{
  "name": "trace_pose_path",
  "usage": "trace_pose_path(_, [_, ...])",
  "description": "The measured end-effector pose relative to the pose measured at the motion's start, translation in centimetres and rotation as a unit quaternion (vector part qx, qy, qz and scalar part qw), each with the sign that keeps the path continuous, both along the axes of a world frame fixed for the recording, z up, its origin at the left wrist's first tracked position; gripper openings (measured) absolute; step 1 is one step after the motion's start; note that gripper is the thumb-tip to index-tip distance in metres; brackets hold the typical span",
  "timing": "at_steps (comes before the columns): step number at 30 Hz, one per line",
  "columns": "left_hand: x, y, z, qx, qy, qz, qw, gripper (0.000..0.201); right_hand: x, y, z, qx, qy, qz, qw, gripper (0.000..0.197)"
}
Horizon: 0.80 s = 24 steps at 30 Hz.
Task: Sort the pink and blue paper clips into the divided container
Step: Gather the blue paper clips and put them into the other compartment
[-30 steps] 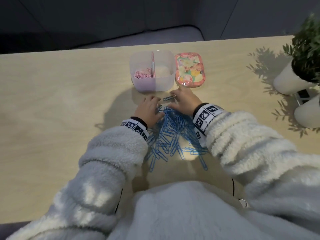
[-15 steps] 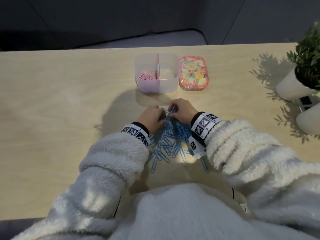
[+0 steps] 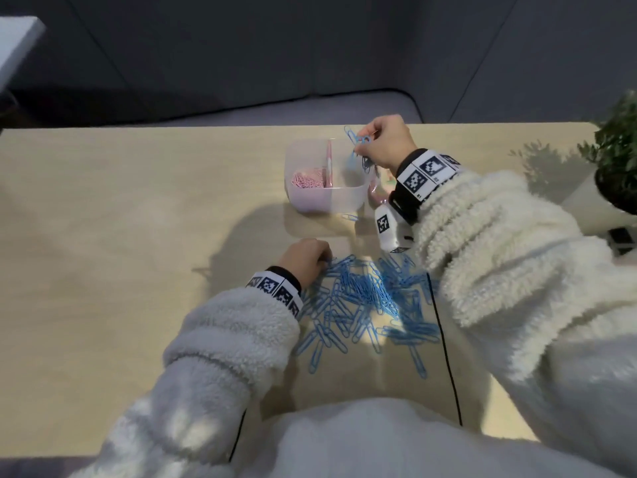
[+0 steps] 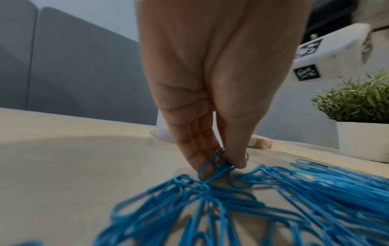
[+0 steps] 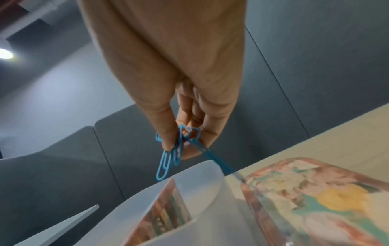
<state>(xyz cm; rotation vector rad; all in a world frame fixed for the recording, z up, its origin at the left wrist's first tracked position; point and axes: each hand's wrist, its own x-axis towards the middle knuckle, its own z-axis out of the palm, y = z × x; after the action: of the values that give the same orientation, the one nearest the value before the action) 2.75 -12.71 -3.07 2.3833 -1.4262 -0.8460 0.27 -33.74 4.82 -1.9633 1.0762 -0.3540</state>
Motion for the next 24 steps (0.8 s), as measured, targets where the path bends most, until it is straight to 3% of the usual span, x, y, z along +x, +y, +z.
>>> trace_pose_path(4, [0.3,-0.4,1.2,-0.012,-0.004,0.007,1.000,0.020,1.6,0.4,-0.2,-0.020,0.009,-0.019,1.000,0.019])
trace_pose_path(8, [1.2,-2.2,3.8,-0.117,0.012,0.018,0.993,0.015,1.8,1.2,-0.7,-0.023,0.072,0.038,0.996,0.004])
trace_pose_path(13, [2.6,-6.9,6.8,-0.216,0.011,0.101,0.971,0.017,-0.2,0.8,0.0,-0.016,0.010,0.043,0.999,0.024])
trace_pose_path(15, [3.1,-9.0,7.3,-0.206,-0.002,0.135,0.969,0.021,-1.2,0.6,-0.2,0.013,-0.036,0.025,0.999,0.029])
trace_pose_path(18, [3.5,-11.5,7.2,-0.126,-0.051,0.094,0.986,0.018,-3.4,0.4,-1.0,0.041,-0.075,0.007,0.996,0.029])
trace_pose_path(21, [3.2,-12.1,6.8,-0.068,-0.089,0.039,0.993,0.033,-6.3,0.7,-1.4,0.021,-0.090,-0.011,0.996,0.025])
trace_pose_path(24, [2.4,-11.1,6.4,-0.142,-0.126,0.008,0.982,0.020,-10.2,1.0,-3.0,-0.012,-0.003,-0.017,1.000,0.016])
